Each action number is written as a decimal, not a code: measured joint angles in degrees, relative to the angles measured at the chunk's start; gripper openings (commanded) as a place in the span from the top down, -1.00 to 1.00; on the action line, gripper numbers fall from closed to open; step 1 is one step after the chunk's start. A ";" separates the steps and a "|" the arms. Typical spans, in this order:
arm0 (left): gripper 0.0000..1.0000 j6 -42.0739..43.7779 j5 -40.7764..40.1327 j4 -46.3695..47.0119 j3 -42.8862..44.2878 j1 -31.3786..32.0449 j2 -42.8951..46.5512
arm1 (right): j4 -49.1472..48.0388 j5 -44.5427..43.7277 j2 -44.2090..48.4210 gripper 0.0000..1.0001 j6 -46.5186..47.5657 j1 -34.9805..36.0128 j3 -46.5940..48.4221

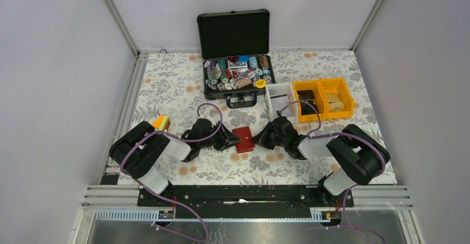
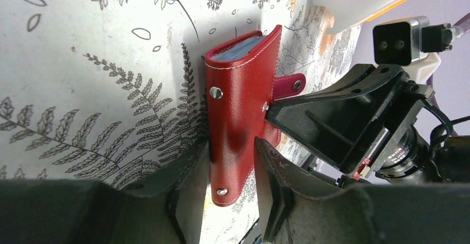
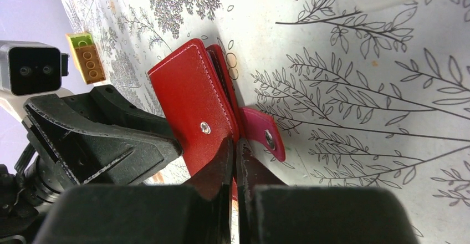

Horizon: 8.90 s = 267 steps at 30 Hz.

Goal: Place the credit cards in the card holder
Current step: Pick up the card holder from the center of the board, then close the card holder.

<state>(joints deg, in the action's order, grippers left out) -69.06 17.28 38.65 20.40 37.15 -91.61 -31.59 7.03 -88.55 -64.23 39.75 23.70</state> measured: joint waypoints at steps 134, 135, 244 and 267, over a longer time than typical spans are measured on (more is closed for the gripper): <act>1.00 39.19 12.68 -56.98 19.32 -7.10 46.10 | 12.35 14.60 20.63 1.00 17.92 6.69 14.97; 1.00 39.26 12.74 -57.00 19.32 -7.10 45.77 | 12.39 14.45 20.24 1.00 17.86 6.80 15.10; 1.00 39.04 7.54 -59.41 18.38 -7.04 41.62 | 17.49 6.10 11.56 1.00 13.22 9.68 21.16; 1.00 38.77 8.04 -59.98 18.38 -7.37 41.62 | 20.35 5.51 12.37 1.00 13.97 10.71 21.16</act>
<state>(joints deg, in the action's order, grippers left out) -30.28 25.32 -21.32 38.79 29.78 -50.00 -11.25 12.53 -76.18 -50.26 50.46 44.86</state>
